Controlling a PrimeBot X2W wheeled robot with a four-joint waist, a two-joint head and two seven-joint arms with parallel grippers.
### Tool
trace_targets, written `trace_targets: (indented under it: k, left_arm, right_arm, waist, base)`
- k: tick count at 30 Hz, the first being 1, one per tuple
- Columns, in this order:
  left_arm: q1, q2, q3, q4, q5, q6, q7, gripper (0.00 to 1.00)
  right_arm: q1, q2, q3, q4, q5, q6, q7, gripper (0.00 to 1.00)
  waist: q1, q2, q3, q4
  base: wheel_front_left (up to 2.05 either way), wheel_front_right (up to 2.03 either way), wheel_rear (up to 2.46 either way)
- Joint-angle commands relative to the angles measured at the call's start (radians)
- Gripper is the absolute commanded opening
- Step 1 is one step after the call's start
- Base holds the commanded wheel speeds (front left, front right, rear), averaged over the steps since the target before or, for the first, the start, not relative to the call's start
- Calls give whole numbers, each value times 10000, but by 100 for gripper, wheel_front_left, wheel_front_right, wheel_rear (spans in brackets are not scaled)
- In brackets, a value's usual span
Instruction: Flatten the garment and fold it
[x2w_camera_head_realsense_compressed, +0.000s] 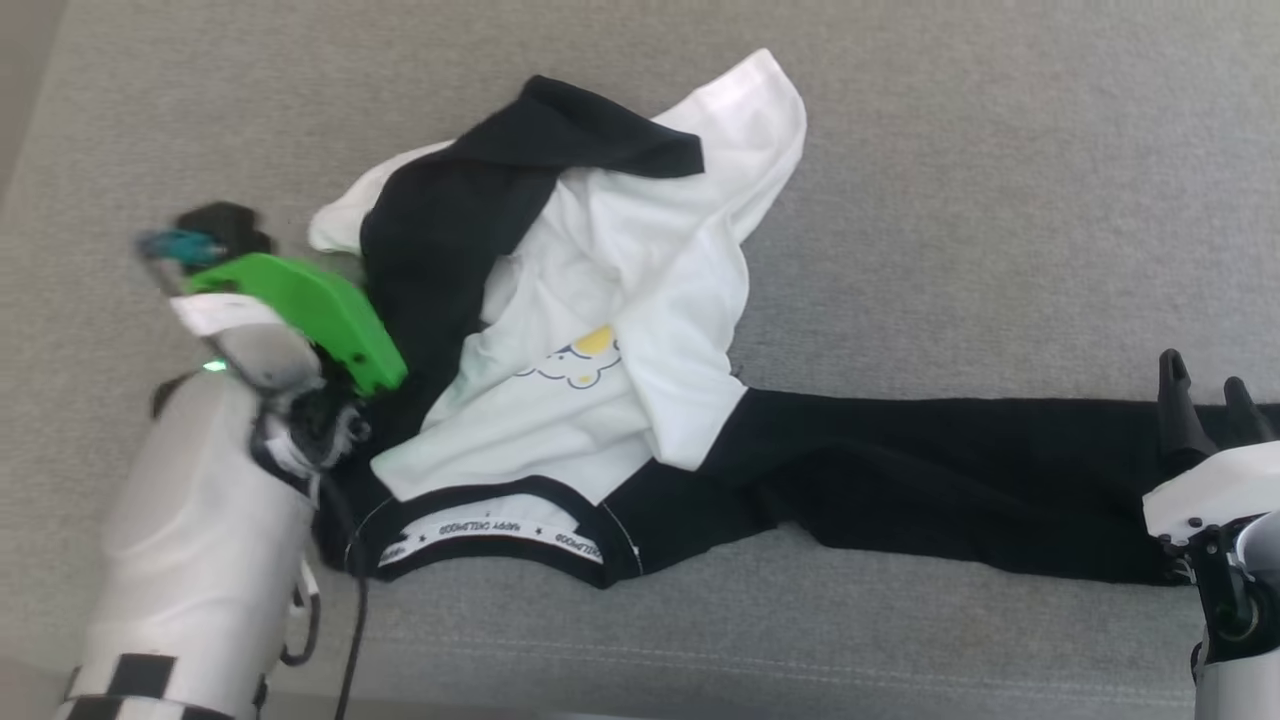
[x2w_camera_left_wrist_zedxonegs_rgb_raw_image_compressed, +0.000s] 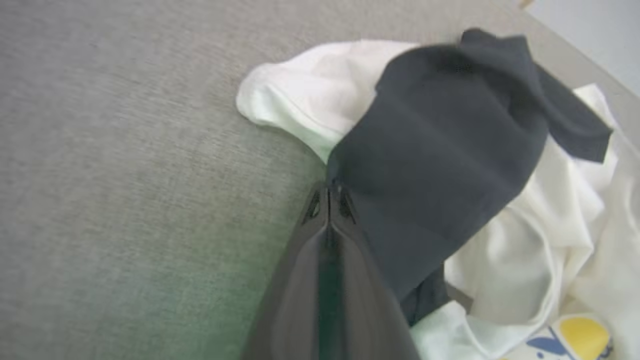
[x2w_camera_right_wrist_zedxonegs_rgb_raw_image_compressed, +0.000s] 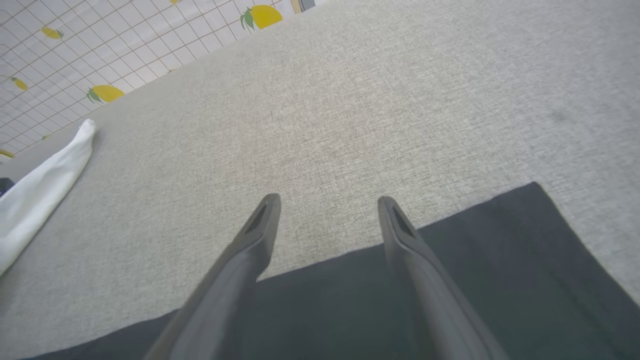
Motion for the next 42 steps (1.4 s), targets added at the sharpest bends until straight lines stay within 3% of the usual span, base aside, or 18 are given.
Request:
trace_targets:
  k: [1, 8, 14, 15, 16, 19, 22, 25, 30, 34, 42]
  left_arm:
    - [123, 139, 351, -201, -167, 162, -351, 0]
    - [1346, 886, 2492, -1482, -907, 1432, -1696, 0]
    - [3131, 684, 3307, -1814, -1465, 2369, -1600, 0]
    - [3324, 591, 3390, -1882, -1531, 2412, -1681, 29]
    - [3432, 549, 3393, -1991, -1544, 2361, -1743, 100]
    - [3559, 478, 3437, -2726, -1398, 1870, -2534, 100]
    - [3838, 765, 3158, -3566, -496, 1220, -3937, 100]
    - [4412, 913, 2722, -4221, 588, 901, -5264, 100]
    - [5540, 464, 2317, -4763, 1650, 1081, -5828, 100]
    - [6042, -103, 2230, -4961, 1912, 1083, -5903, 100]
    - [5913, -873, 2090, -5195, 2341, 995, -5923, 100]
  right_arm:
    - [12, -1, 26, 39, -70, -11, -83, 100]
    - [38, -1, 124, 117, -89, -11, -74, 100]
    - [57, -1, 250, 255, -61, -11, -107, 100]
    - [82, -1, 257, 286, -61, -11, -120, 100]
    - [100, -1, 264, 305, -62, -11, -123, 100]
    - [162, -1, 330, 307, -106, -11, -115, 100]
    - [167, -1, 487, 176, -138, -11, -83, 100]
    - [187, -1, 797, -21, -241, -11, 95, 100]
    - [146, -1, 1709, -420, -427, -11, 765, 100]
    - [-238, -1, 3055, -604, -568, -11, 1716, 100]
    - [-2344, -1, 5364, 581, -878, -11, 3431, 100]
  waist:
    - [-1, -1, -285, 280]
    - [-1, -1, -631, 595]
    - [-1, -1, -767, 627]
    - [-1, -1, -813, 643]
    - [-1, -1, -839, 649]
    - [-1, -1, -981, 689]
    - [-1, -1, -1083, 675]
    - [-1, -1, -1196, 662]
    - [-1, -1, -1287, 693]
    - [-1, -1, -1237, 845]
    - [-1, -1, -857, 1475]
  base:
    - [0, 0, 0]
    - [0, 0, 0]
    - [0, 0, 0]
    - [0, 0, 0]
    - [0, 0, 0]
    - [0, 0, 0]
    - [0, 0, 0]
    - [0, 0, 0]
    - [0, 0, 0]
    - [0, 0, 0]
    - [0, 0, 0]
